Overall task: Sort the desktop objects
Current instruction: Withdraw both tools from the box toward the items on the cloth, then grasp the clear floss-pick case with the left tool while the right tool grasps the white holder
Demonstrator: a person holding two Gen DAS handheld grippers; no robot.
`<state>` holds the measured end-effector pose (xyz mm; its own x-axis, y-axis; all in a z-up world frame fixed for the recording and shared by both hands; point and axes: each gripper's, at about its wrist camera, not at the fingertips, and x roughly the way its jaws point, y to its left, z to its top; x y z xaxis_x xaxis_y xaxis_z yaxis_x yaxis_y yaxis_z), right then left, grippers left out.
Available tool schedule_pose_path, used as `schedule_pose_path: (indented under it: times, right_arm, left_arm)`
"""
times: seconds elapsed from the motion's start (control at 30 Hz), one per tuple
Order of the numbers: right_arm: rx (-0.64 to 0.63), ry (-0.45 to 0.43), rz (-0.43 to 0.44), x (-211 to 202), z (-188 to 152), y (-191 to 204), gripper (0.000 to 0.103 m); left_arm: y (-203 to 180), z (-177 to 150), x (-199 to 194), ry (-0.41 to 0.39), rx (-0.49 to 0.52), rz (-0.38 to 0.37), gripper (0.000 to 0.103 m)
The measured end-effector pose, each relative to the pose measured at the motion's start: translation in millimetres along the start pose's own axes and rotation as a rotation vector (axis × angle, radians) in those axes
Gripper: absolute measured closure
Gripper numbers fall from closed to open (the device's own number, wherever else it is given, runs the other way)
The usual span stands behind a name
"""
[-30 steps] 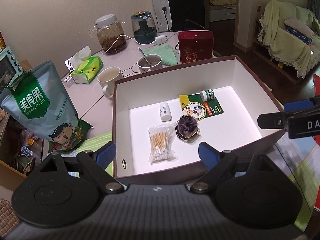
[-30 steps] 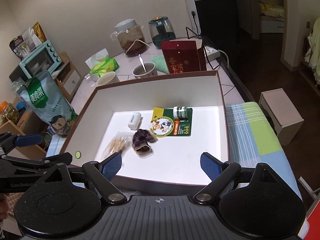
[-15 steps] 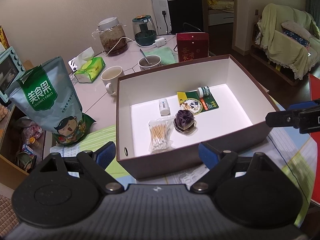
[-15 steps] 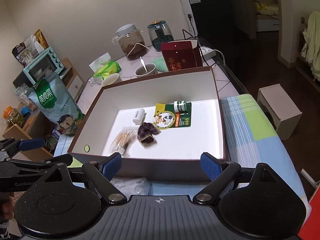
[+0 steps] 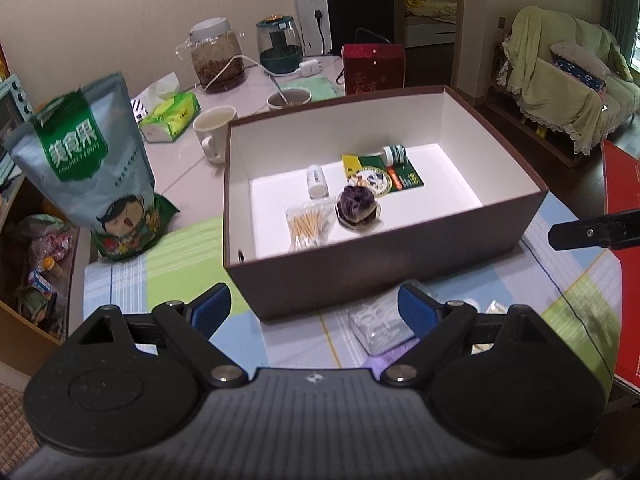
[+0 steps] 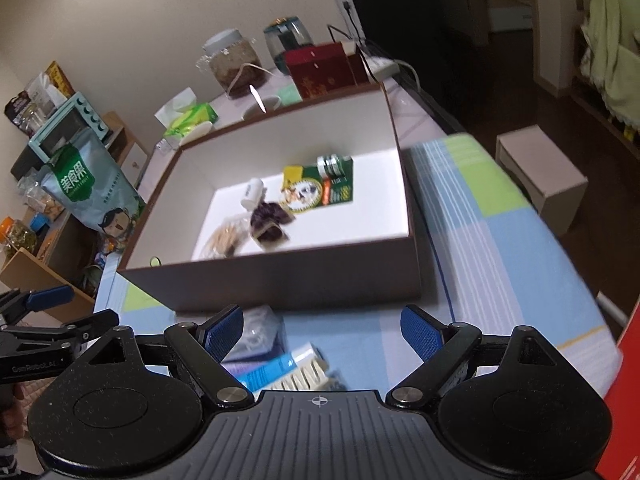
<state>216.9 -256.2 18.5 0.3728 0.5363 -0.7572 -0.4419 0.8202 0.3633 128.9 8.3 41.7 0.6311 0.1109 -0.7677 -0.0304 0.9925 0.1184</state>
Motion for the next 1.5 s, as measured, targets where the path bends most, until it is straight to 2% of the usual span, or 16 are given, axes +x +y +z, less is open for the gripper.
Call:
schedule_pose_path:
  times: [0.4, 0.63, 0.87, 0.9, 0.93, 1.03, 1.07, 1.1, 1.17, 1.33, 1.5]
  right_arm:
    - [0.109, 0.158, -0.005, 44.7, -37.6, -14.3, 0.015]
    - [0.233, 0.188, 0.035, 66.5, -39.9, -18.8, 0.015]
    - [0.266, 0.206, 0.019, 87.2, -35.7, -14.8, 0.016]
    - [0.266, 0.213, 0.021, 90.5, -36.0, -14.6, 0.029]
    - [0.267, 0.221, 0.024, 93.9, -36.3, -14.5, 0.035]
    - [0.284, 0.259, 0.033, 102.3, -39.9, -17.3, 0.038]
    - [0.278, 0.265, 0.036, 103.5, -41.6, -18.4, 0.049]
    - [0.273, 0.272, 0.039, 104.6, -43.1, -19.4, 0.053]
    - [0.266, 0.288, 0.055, 103.3, -43.7, -22.3, 0.055]
    - [0.161, 0.289, -0.006, 89.3, -40.2, -24.8, 0.059]
    - [0.14, 0.281, -0.036, 79.4, -40.3, -37.9, 0.059]
  left_arm:
    - [6.7, -29.3, 22.0, 0.064, -0.008, -0.016, 0.014]
    - [8.0, -33.9, 38.0, 0.094, 0.004, -0.029, 0.014]
    - [12.6, -33.4, 53.9, 0.117, 0.01, -0.045, 0.014]
    - [12.9, -33.1, 56.3, 0.12, 0.011, -0.047, 0.014]
    - [13.4, -32.9, 58.6, 0.123, 0.013, -0.05, 0.014]
    - [13.9, -32.1, 65.4, 0.13, 0.021, -0.062, 0.015]
    - [13.7, -31.8, 67.8, 0.132, 0.025, -0.069, 0.015]
    - [12.6, -31.6, 69.7, 0.133, 0.033, -0.078, 0.015]
    - [10.3, -31.2, 73.6, 0.136, 0.048, -0.096, 0.015]
    - [-1.5, -29.6, 82.1, 0.14, 0.095, -0.148, 0.016]
    - [-18.8, -27.6, 95.0, 0.134, 0.138, -0.216, 0.016]
